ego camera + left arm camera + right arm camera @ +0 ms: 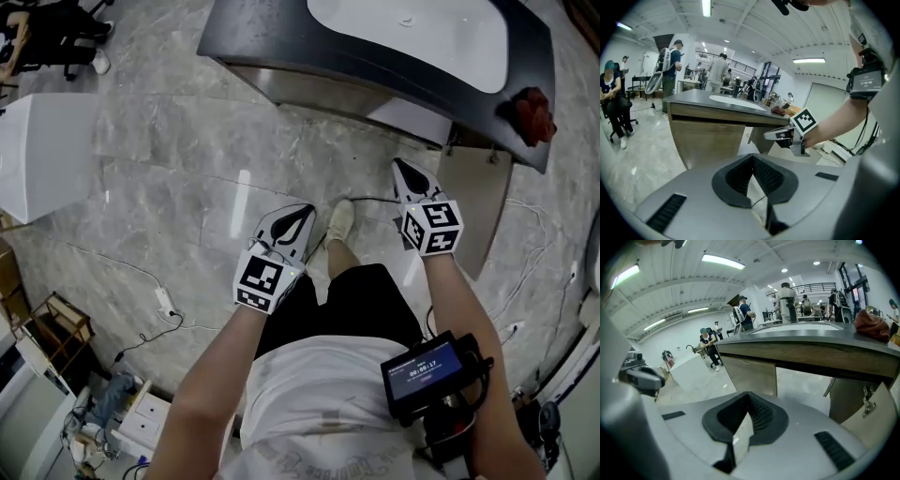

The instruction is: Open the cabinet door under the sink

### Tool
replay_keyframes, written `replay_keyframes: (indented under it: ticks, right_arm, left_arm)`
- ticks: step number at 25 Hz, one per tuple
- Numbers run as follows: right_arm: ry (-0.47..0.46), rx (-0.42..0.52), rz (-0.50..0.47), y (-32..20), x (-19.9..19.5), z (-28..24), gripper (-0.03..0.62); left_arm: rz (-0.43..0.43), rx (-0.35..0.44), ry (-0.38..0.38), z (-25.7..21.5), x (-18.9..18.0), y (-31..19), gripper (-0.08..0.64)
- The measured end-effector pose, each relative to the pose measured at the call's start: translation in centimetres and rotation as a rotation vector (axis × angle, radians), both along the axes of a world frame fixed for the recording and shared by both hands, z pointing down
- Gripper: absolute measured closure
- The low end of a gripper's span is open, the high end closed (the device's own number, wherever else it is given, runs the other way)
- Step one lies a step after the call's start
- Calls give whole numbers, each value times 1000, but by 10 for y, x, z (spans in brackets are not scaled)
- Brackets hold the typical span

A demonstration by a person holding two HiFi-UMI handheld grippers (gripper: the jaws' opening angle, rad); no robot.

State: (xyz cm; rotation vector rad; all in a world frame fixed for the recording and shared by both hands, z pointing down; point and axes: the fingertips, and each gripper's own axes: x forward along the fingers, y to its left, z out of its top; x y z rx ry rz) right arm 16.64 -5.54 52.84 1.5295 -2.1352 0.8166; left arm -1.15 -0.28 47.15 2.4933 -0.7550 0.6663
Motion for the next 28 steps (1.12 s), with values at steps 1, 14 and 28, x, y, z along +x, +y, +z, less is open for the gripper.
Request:
replay_keyframes:
  ticks: [1,14,28]
  right_arm:
    - [-1,0,-4,-7,1,5,580]
    - [-147,82,110,-72,19,66,578]
    - [-70,129,65,-118,39,103,428]
  left_arm:
    - [-23,-4,0,5,0,-3,551]
    - [-68,-52,-7,72,11,-25,551]
    - [-63,-93,44,127,40,-18,551]
